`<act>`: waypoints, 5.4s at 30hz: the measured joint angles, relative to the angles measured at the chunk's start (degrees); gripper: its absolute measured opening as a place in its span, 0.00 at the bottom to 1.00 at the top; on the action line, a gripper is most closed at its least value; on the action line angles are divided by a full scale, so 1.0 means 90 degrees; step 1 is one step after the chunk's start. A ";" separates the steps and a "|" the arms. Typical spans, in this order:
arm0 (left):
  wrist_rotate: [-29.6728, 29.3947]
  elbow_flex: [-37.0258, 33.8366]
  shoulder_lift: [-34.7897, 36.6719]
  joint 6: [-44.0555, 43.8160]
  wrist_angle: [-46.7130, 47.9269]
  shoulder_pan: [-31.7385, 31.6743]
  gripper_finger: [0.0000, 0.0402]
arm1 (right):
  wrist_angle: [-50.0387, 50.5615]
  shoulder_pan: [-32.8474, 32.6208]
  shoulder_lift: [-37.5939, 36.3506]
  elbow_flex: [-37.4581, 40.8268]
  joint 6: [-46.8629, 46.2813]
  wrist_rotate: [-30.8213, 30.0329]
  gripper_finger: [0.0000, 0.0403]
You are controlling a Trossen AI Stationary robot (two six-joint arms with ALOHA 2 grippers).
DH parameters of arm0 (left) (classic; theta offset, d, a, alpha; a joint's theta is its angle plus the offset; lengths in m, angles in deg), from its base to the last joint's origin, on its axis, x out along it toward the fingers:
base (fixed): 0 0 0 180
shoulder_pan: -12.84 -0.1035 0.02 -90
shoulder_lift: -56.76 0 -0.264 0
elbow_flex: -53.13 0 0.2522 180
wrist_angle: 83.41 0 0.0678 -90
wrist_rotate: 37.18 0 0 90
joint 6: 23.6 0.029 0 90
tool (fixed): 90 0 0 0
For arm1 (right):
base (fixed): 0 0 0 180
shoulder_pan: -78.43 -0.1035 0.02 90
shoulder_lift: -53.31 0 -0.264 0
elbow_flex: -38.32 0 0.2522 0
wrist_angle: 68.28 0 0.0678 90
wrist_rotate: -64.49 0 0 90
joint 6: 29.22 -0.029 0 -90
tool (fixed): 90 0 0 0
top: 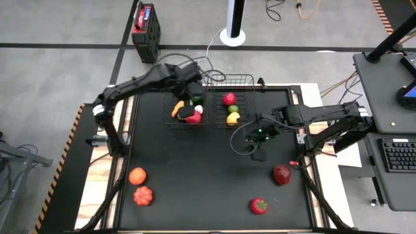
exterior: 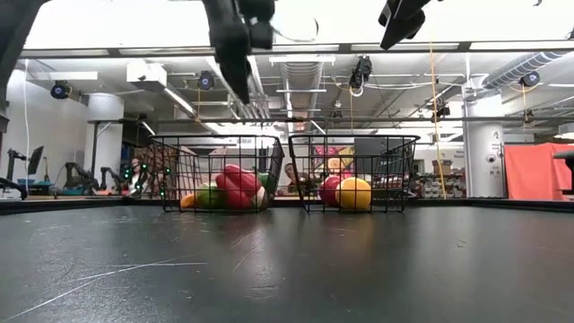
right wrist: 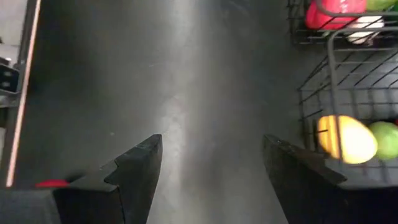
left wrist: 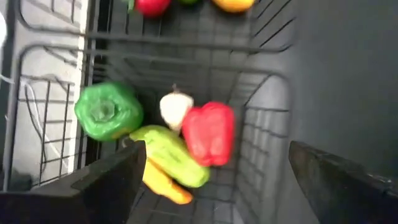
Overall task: Sort produce into baskets
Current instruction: Put the tomato into the right wire basket
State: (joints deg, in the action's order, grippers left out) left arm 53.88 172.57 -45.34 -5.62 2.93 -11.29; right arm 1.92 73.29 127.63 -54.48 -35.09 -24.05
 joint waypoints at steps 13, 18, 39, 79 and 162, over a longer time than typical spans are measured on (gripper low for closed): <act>-0.2458 -0.2189 0.2146 -0.2983 -0.1482 0.2716 0.93 | 0.0032 -0.1160 -0.0002 0.0000 -0.0873 -0.0554 0.66; -0.3638 -0.2692 0.2175 -0.4459 -0.1776 0.4478 0.93 | 0.0072 -0.1603 -0.0002 0.0057 -0.1433 -0.0554 0.66; -0.6377 -0.2755 0.0844 -0.7085 -0.2019 0.6999 0.93 | 0.0384 -0.4302 0.0416 0.0563 -0.5021 -0.0662 0.66; -0.6409 -0.2755 0.0682 -0.7021 -0.2235 0.6994 0.93 | -0.0781 -0.4799 0.2770 0.0505 -0.6065 -0.1001 0.86; -0.6390 -0.2760 0.0689 -0.7732 -0.0176 0.6975 0.93 | 0.3273 0.3526 0.3772 -0.4813 0.1678 -0.0753 0.68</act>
State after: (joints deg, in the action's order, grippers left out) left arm -3.62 147.73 -39.14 -75.20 1.35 51.48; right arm 31.38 105.03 161.58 -97.81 -19.98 -30.83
